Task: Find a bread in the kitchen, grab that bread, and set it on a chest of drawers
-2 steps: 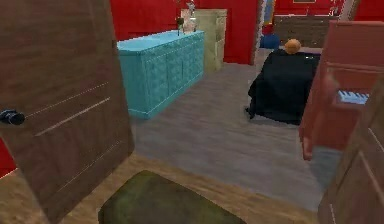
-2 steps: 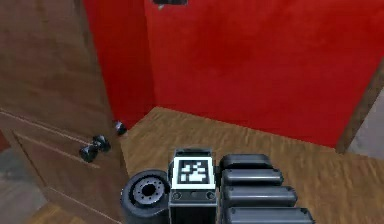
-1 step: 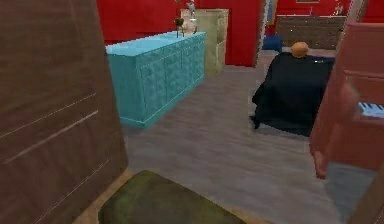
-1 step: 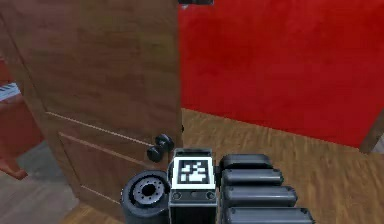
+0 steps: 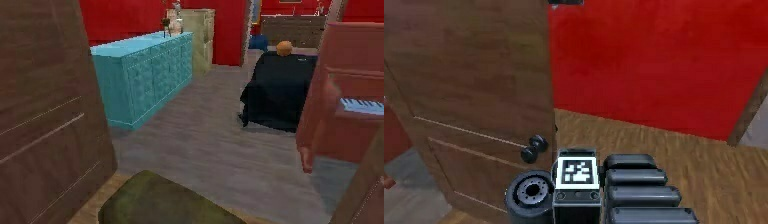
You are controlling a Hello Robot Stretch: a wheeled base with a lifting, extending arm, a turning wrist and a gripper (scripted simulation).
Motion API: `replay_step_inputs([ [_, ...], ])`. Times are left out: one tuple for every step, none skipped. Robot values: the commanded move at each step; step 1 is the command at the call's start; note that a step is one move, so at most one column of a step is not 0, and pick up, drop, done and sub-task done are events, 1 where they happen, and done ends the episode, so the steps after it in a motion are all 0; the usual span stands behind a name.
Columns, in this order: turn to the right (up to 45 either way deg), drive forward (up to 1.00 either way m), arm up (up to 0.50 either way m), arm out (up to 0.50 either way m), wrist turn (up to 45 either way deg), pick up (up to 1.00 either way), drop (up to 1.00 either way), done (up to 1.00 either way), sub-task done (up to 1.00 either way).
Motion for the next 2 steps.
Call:
replay_step_inputs([
  [0.0,1.0,0.0,0.0,0.0,0.0,0.0,0.0,0.0],
  [0.0,1.0,0.0,0.0,0.0,0.0,0.0,0.0,0.0],
])
